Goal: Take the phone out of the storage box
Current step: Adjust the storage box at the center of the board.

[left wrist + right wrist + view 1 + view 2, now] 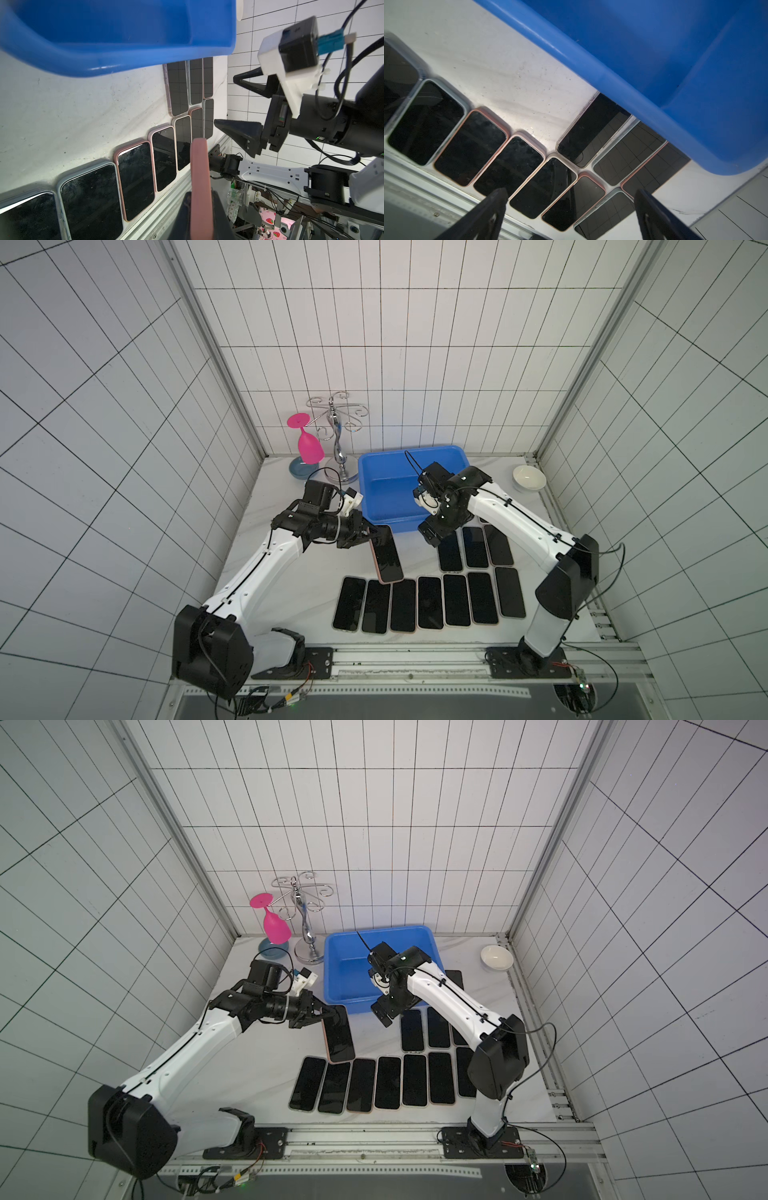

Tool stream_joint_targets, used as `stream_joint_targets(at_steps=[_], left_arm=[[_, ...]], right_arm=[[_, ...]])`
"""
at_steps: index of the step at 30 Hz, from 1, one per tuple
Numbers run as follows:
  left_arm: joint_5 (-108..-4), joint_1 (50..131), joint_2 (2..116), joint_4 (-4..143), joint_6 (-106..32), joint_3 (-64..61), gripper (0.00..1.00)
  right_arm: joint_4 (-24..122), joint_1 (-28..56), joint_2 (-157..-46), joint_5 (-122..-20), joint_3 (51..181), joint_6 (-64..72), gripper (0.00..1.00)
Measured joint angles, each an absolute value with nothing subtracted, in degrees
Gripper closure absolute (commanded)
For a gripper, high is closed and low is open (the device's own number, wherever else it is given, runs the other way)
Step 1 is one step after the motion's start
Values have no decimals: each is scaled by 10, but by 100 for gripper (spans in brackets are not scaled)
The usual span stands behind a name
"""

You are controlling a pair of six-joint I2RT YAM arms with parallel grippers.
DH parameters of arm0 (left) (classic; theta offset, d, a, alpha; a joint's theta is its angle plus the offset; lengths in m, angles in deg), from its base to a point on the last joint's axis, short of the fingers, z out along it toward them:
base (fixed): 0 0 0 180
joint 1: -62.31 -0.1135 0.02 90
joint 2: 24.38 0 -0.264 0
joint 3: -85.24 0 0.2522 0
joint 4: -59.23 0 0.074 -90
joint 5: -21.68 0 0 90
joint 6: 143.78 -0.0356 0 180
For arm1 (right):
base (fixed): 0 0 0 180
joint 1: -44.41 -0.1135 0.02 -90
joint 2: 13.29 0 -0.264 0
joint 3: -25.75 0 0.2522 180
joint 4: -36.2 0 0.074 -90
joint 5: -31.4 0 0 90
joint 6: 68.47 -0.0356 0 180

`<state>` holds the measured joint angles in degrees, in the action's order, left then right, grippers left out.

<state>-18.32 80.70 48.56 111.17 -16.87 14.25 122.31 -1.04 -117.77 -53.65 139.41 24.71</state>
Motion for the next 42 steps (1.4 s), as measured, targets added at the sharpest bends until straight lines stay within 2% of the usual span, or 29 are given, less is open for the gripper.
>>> stream_joint_targets(at_steps=[7,16,21,31,42], left_arm=[[-221,840,538,1010,-156,175,100],[-255,868,637,943,-156,163,100],[-272,890,678,913,-153,141,100],[-314,920,801,852,-158,71,100],[-310,941,866,817,-167,7,100]], right_arm=[[1212,-5,-1280,-455,1432,245,1],[1196,34,-1344,-453,1555,225,1],[1190,51,-1323,-479,1539,201,1],[1188,100,-1189,-545,1488,160,1],[1184,104,-1179,-571,1422,157,1]])
